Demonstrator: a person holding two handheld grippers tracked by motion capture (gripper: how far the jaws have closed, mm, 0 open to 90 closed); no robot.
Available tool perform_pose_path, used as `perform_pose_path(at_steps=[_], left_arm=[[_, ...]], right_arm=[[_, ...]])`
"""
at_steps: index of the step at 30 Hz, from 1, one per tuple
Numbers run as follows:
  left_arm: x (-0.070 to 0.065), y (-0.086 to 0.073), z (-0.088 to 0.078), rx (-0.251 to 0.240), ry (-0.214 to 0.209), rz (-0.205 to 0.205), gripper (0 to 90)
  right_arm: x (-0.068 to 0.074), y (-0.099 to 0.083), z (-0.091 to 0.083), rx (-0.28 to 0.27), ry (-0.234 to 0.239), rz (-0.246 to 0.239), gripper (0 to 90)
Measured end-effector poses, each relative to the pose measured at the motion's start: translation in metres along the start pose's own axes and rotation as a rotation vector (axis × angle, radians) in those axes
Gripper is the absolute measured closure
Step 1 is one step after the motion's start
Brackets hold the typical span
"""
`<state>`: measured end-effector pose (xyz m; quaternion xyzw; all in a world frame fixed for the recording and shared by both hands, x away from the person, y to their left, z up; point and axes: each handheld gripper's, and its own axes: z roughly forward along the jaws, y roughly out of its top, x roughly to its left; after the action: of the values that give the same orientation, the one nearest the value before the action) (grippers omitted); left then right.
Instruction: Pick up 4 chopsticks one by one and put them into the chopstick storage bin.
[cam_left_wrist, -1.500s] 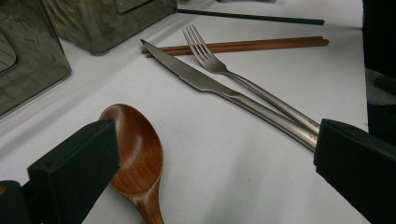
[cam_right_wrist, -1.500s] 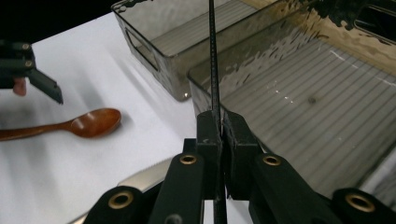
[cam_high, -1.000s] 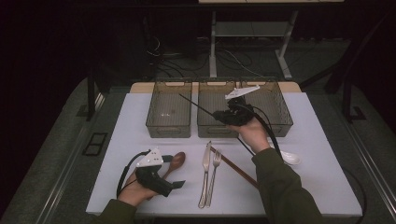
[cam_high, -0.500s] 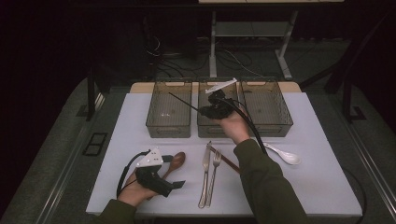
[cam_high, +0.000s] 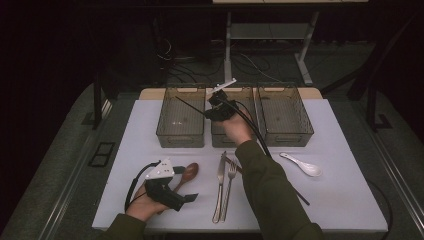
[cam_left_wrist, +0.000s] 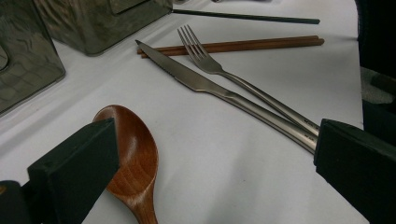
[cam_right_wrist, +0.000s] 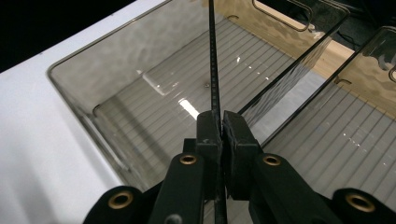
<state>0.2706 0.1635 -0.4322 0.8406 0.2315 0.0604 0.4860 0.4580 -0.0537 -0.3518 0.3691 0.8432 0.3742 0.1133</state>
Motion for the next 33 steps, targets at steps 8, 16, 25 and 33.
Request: perform_pose_path(at_steps=[8,16,25,33], left_arm=[[0.000,0.000,0.000,0.006,-0.009,-0.003,0.0],[0.000,0.000,0.001,0.002,-0.013,0.000,0.0],[0.000,0.000,0.000,0.003,-0.018,-0.004,0.0],[0.001,0.000,-0.001,0.004,-0.018,0.009,0.0]], right_arm=[[0.008,0.008,0.018,0.023,-0.012,0.016,85.9],[0.014,0.019,0.034,0.046,-0.020,0.033,85.9],[0.018,0.027,0.058,0.057,0.011,0.061,76.5],[0.015,0.021,0.042,0.006,0.034,0.072,58.1]])
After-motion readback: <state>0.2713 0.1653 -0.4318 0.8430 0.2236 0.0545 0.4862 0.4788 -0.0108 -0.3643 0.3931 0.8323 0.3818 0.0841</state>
